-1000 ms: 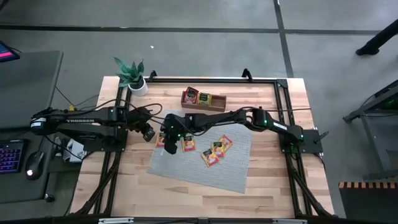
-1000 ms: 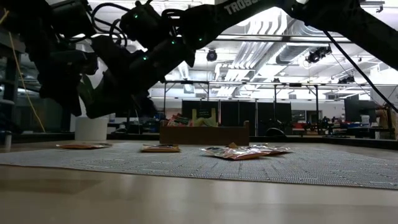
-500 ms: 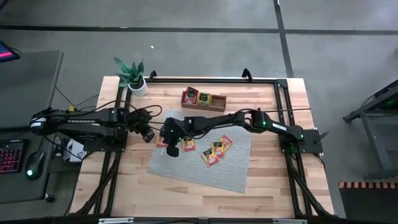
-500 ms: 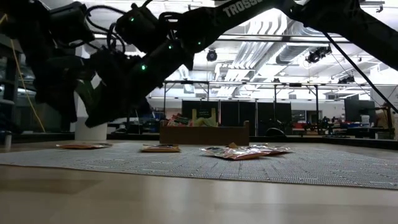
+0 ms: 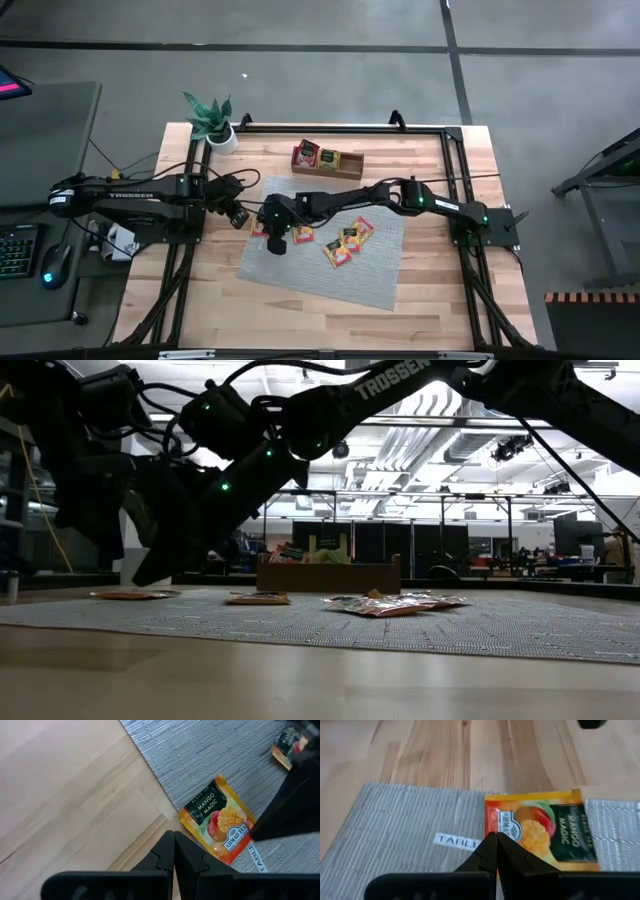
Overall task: Pick & Place Tea
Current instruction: Put the orange tea bag into the right section of the wooden organizer
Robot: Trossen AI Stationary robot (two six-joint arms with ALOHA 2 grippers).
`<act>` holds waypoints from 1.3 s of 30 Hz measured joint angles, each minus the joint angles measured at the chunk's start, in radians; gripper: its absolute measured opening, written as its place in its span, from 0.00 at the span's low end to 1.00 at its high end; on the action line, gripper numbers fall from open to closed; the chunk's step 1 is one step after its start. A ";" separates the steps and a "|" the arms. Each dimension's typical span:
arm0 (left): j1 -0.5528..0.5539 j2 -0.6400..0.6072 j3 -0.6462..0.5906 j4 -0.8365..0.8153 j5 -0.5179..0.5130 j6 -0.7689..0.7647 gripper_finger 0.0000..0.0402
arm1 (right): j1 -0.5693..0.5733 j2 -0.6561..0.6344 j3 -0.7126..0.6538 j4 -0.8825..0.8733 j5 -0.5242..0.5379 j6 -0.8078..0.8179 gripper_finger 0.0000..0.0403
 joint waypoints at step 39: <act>0.001 0.098 -0.070 0.191 0.286 -0.168 0.57 | 0.009 0.031 -0.051 -0.035 -0.062 0.150 0.00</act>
